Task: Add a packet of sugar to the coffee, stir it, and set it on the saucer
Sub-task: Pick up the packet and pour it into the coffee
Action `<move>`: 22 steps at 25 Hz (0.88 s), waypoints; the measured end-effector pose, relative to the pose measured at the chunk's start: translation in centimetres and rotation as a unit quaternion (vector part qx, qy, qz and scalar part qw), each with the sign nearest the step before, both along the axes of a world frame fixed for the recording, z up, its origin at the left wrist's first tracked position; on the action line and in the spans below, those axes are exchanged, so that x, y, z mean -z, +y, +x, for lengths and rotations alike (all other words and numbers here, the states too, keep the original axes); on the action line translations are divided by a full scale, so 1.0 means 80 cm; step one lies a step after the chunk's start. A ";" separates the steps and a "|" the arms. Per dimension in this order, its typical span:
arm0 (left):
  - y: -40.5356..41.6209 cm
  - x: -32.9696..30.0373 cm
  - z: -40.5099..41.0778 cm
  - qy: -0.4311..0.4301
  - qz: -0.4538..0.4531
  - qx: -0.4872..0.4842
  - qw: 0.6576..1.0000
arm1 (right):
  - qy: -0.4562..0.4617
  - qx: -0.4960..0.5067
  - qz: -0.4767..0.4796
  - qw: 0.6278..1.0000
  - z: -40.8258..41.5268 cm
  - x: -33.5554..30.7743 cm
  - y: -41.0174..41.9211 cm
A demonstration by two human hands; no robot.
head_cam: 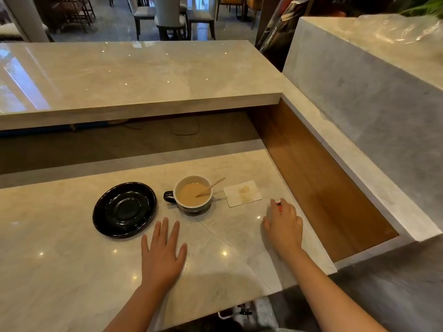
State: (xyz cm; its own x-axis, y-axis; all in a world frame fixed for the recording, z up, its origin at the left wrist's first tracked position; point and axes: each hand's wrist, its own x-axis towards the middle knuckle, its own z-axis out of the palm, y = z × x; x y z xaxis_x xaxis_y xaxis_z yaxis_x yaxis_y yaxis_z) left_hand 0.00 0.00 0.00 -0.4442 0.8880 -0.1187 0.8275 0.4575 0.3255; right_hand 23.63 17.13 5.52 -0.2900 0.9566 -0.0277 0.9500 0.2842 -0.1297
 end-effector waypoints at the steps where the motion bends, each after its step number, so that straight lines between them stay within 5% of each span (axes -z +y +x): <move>1: -0.001 -0.001 0.000 0.015 -0.003 -0.006 1.000 | -0.017 0.005 -0.004 1.000 0.001 0.000 0.002; 11: 0.002 0.006 -0.002 0.035 -0.008 -0.013 0.999 | 0.027 -0.024 0.028 0.999 0.008 0.033 -0.023; 19: 0.001 0.010 -0.004 0.039 -0.004 -0.007 0.999 | 0.111 0.144 -0.028 0.983 0.016 0.014 -0.001; 22: 0.001 0.009 -0.004 0.035 -0.006 -0.010 0.999 | 0.225 0.157 -0.080 0.958 0.012 0.009 0.003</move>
State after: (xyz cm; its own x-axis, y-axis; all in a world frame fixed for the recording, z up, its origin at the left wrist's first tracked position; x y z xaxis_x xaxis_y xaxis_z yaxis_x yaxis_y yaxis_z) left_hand -0.29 0.09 -0.75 -0.4687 0.8779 -0.0980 0.8390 0.4771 0.2615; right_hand 24.62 17.39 4.83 -0.0055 0.9926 -0.1210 0.8228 -0.0642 -0.5647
